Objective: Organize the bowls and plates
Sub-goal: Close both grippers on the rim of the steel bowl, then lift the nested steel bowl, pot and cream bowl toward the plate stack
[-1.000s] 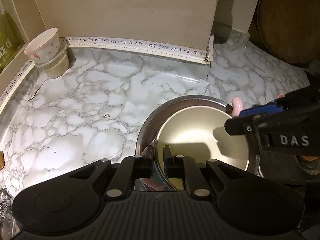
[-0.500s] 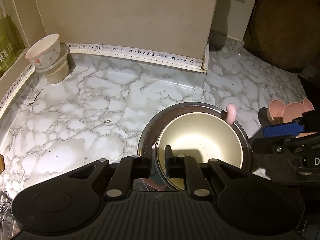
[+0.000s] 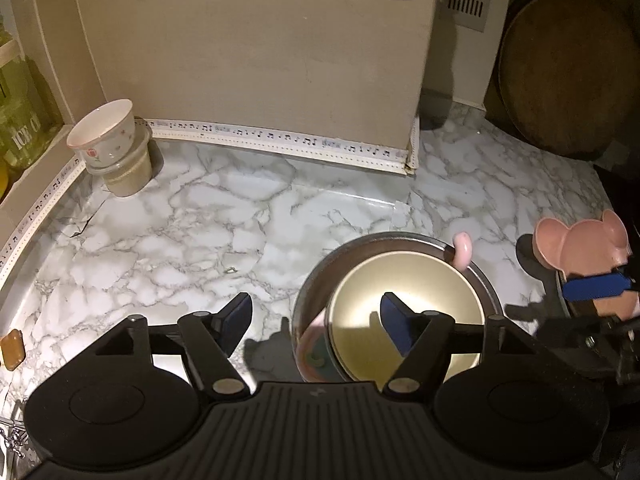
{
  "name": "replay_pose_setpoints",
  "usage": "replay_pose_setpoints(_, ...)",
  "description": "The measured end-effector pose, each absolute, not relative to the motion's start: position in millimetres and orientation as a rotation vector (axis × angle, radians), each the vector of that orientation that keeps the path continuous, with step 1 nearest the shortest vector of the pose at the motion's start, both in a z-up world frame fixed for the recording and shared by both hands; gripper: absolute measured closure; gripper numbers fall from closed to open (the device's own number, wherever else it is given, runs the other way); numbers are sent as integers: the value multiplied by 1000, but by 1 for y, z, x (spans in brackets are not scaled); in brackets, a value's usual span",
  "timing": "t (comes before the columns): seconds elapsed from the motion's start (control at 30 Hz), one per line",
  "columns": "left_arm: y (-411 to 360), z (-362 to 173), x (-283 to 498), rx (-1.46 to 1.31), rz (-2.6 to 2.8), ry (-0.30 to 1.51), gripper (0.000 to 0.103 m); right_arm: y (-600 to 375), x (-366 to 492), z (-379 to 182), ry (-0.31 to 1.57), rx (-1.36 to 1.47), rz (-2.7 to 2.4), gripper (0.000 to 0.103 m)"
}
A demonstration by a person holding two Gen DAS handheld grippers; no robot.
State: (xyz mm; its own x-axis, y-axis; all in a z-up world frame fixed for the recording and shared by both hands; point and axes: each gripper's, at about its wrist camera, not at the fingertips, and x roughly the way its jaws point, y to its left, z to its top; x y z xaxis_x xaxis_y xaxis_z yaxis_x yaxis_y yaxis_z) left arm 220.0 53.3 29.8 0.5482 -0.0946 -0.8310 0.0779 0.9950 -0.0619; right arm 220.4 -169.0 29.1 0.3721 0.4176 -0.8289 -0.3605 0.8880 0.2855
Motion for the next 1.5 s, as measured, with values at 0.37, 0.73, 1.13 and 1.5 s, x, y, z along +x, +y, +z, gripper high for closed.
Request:
replay_pose_setpoints(0.37, 88, 18, 241, -80, -55, 967, 25, -177, 213, 9, 1109, 106, 460, 18)
replay_pose_setpoints(0.73, 109, -29, 277, -157, -110, 1058, 25, -176, 218, -24, 1176, 141, 429, 24)
replay_pose_setpoints(1.13, 112, -61, 287, -251, -149, 1133, 27, -170, 231, -52, 1251, 200, 418, 54)
replay_pose_setpoints(1.5, 108, -60, 284, -335, -211, 1149, 70, -162, 238, -57, 1276, 229, 416, 81)
